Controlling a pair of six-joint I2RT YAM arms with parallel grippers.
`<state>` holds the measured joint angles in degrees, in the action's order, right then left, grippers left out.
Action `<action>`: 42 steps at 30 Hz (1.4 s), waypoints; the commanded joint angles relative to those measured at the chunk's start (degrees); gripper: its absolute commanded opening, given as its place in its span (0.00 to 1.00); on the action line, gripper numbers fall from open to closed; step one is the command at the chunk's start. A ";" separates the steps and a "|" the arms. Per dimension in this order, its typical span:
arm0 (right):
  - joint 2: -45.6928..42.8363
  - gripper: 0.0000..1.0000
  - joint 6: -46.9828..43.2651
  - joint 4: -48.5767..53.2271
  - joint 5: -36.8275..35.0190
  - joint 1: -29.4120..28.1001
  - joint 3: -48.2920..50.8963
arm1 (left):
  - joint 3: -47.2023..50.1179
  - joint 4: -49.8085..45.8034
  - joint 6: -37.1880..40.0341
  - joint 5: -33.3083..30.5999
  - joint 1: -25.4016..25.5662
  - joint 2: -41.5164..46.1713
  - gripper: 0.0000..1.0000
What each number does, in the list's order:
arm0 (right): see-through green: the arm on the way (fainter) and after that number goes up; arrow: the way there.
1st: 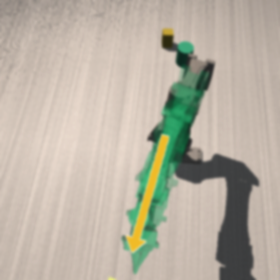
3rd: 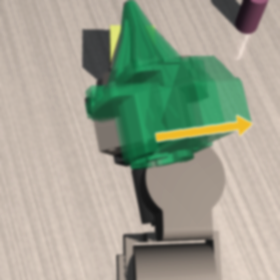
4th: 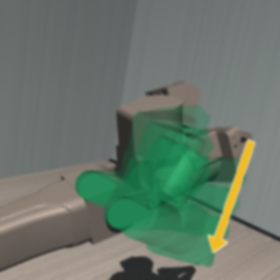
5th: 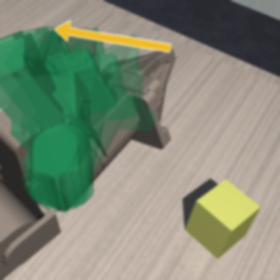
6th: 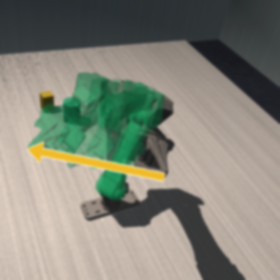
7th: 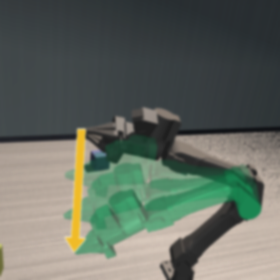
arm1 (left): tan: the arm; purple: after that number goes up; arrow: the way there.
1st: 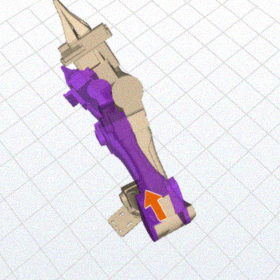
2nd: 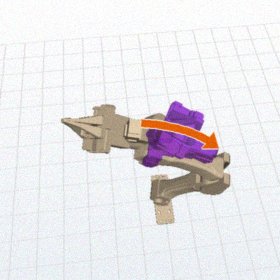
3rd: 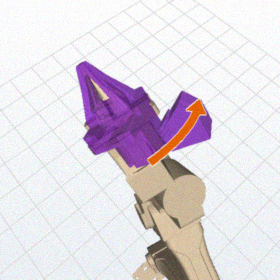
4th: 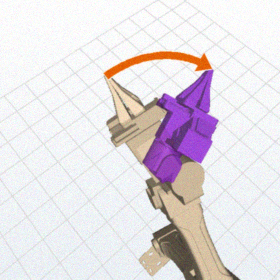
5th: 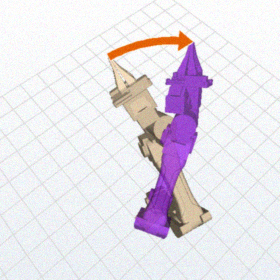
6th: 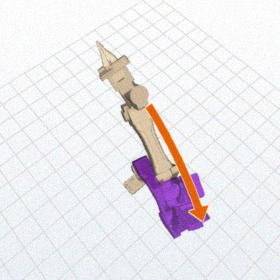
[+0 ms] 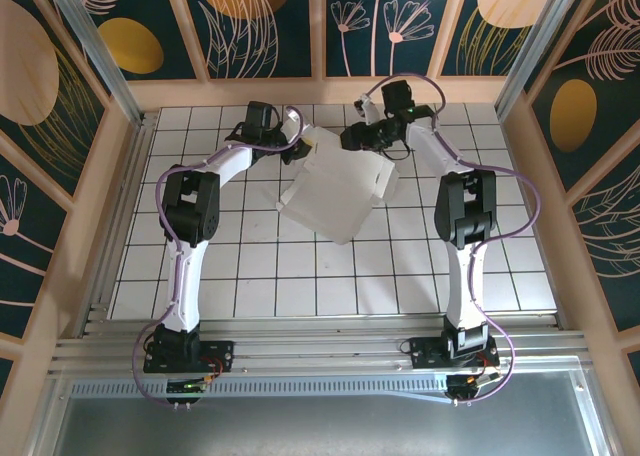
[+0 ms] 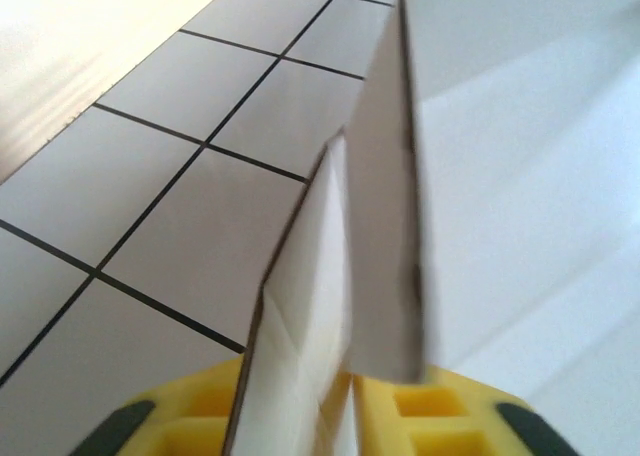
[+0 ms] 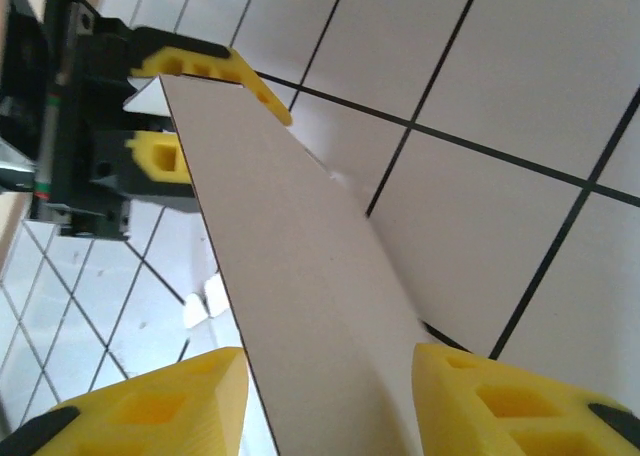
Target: Fold the paper box
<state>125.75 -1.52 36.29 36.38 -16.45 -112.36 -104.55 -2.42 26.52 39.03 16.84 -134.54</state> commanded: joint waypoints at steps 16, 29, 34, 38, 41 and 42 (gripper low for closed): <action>-6.99 0.55 -3.05 -2.71 -7.61 -3.57 1.49 | 2.52 3.72 -5.04 4.08 0.33 0.72 0.00; -5.05 0.63 3.88 -0.21 -0.15 3.82 3.91 | 10.97 20.05 -1.95 10.65 0.38 4.38 0.00; -4.81 0.63 1.46 0.12 2.44 1.46 6.11 | 11.34 22.85 -3.18 10.69 0.34 3.93 0.00; -4.08 0.62 1.52 -0.18 2.97 0.42 6.65 | 11.44 23.65 -3.32 10.64 0.35 3.85 0.00; -3.38 0.59 1.33 -0.30 3.12 -0.48 6.95 | 11.55 23.97 -3.19 10.79 0.38 3.85 0.00; -3.19 0.57 1.33 -0.42 3.30 -0.84 7.13 | 11.56 24.12 -3.14 10.86 0.36 3.87 0.00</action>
<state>121.25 0.82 35.03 38.04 -16.95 -106.02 -93.56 18.20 22.17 47.40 16.84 -132.35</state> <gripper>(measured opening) 0.579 0.052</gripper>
